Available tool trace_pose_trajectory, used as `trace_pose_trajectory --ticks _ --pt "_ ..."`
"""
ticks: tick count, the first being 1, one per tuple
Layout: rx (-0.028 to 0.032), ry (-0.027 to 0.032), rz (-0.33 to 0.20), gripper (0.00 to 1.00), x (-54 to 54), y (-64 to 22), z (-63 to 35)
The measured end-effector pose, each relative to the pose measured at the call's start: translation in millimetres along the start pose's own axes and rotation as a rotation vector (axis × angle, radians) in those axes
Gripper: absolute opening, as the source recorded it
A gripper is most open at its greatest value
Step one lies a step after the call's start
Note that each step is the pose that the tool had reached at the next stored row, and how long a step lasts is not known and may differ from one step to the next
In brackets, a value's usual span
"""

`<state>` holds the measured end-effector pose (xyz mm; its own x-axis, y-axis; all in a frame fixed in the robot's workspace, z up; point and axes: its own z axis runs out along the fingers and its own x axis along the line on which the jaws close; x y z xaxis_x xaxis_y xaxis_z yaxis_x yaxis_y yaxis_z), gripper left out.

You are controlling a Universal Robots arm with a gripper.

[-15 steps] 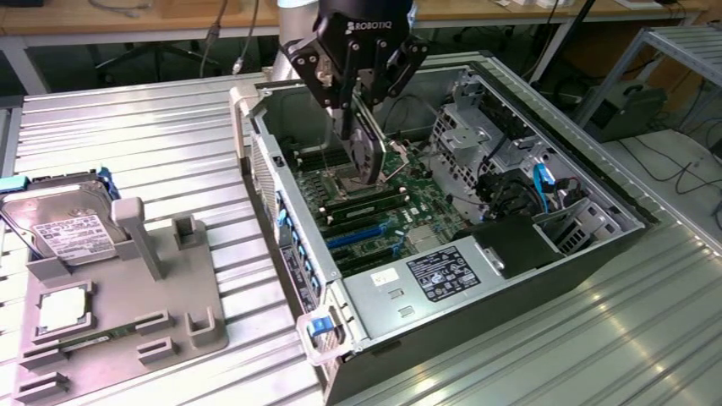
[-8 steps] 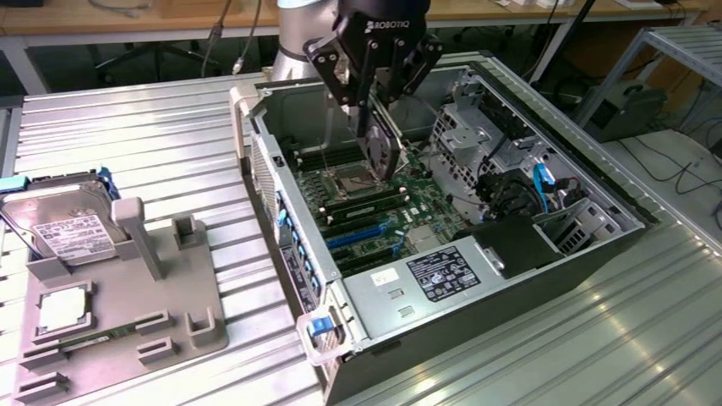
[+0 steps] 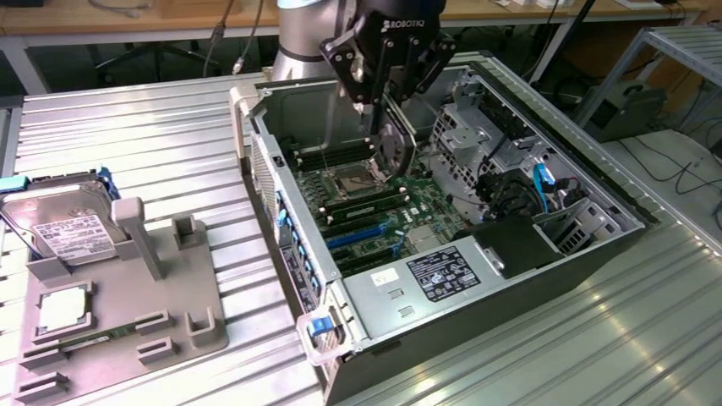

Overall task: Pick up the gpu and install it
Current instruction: 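Pick up the gpu and move the gpu toward the slot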

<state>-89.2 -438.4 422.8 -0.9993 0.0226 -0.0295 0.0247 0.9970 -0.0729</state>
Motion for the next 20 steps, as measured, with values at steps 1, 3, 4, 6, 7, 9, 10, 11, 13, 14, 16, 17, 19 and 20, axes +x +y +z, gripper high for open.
trace_pose_trajectory --ticks 1,3,4,6,7,9,10,11,13,14,16,17,19,20 --pt "0.0000 -0.0001 0.000 0.28 -4.1 0.1 0.1" --pt "0.0000 -0.0003 0.000 0.28 -8.2 0.2 0.3" --pt "0.0000 -0.0003 0.000 0.28 -10.7 0.3 0.3" --pt "-0.0001 -0.0005 0.000 0.28 -14.4 0.4 0.5" --pt "0.0000 -0.0005 0.000 0.28 -16.4 0.4 0.5" --pt "-0.0001 -0.0006 0.000 0.28 -19.9 0.5 0.7" --pt "0.0000 -0.0007 0.000 0.28 -21.9 0.6 0.7" --pt "-0.0001 -0.0008 0.000 0.28 -23.6 0.6 0.8" --pt "0.0000 -0.0008 0.000 0.28 -27.7 0.7 0.9" --pt "0.0000 -0.0009 0.000 0.28 -30.3 0.8 1.0" --pt "0.0000 -0.0010 0.000 0.28 -34.9 0.9 1.1" --pt "0.0000 -0.0011 0.000 0.28 -36.8 0.9 1.2" --pt "-0.0001 -0.0012 0.000 0.28 -40.7 1.0 1.3" --pt "0.0000 -0.0012 0.000 0.28 -42.7 1.1 1.4"
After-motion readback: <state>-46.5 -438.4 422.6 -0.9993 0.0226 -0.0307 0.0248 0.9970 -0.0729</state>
